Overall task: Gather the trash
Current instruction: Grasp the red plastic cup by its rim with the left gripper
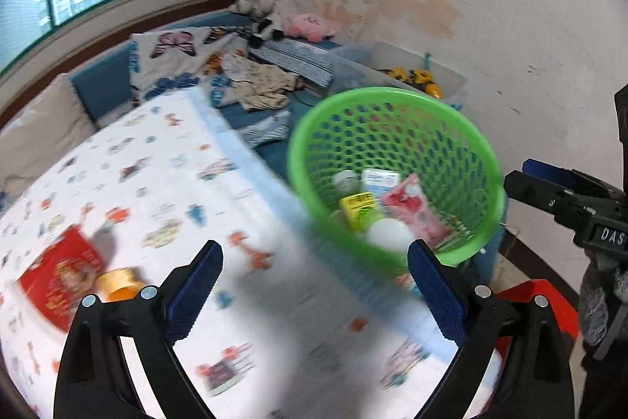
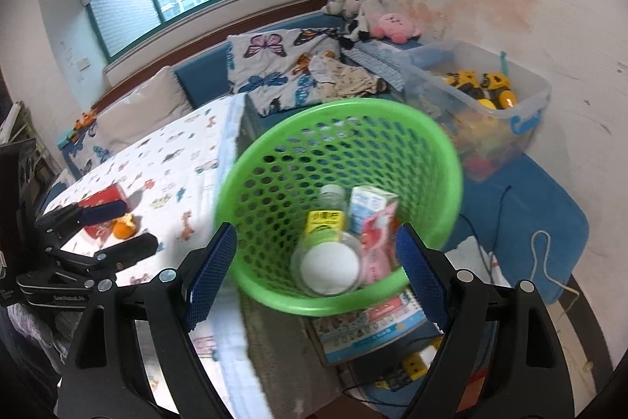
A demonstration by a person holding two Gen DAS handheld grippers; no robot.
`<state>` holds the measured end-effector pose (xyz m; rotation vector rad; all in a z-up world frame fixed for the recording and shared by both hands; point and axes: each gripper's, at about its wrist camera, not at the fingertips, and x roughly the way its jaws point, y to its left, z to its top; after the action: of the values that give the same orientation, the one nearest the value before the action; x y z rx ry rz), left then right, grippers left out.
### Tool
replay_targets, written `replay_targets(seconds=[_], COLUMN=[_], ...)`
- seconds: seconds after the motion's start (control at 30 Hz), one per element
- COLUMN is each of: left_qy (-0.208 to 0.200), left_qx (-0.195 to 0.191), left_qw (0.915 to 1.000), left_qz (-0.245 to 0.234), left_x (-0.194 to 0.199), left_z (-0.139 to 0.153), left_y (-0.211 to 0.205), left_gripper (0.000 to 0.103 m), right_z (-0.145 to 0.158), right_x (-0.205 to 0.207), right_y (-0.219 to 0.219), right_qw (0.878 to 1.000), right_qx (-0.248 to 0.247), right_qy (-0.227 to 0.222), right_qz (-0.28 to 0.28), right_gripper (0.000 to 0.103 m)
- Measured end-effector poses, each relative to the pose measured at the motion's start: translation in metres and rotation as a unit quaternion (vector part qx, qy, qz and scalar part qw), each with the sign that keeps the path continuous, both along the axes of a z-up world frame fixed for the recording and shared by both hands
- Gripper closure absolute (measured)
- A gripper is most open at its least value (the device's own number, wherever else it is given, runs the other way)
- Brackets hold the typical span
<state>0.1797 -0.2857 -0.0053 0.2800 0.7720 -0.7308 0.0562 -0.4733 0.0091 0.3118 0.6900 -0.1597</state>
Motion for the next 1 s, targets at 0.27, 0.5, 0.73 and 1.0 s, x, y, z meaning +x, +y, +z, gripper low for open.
replay_targets(seconds=[0.27, 0.5, 0.73, 1.0], left_qy=[-0.019, -0.026, 0.002, 0.052], left_qx=[0.000, -0.010, -0.025, -0.060], left_qw=[0.9958, 0.9818, 0.9696, 0.9686], left_qz=[0.089, 0.188, 0.243, 0.235], left_x=[0.011, 0.032, 0.061, 0.093], left_z=[0.000, 0.004, -0.009, -0.028], left_y=[0.084, 0.161, 0.217, 0.225], left_gripper=[0.011, 0.014, 0.023, 0.031], right_z=[-0.001, -0.001, -0.003, -0.011], right_x=[0.019, 0.042, 0.062, 0.086], right_y=[0.037, 0.076, 0.112, 0.149], right_qw=[0.999, 0.997, 0.993, 0.987], right_qx=[-0.003, -0.005, -0.013, -0.022], right_qy=[0.003, 0.006, 0.014, 0.030], right_qz=[0.042, 0.081, 0.117, 0.157], right_gripper=[0.020, 0.020, 0.020, 0.020])
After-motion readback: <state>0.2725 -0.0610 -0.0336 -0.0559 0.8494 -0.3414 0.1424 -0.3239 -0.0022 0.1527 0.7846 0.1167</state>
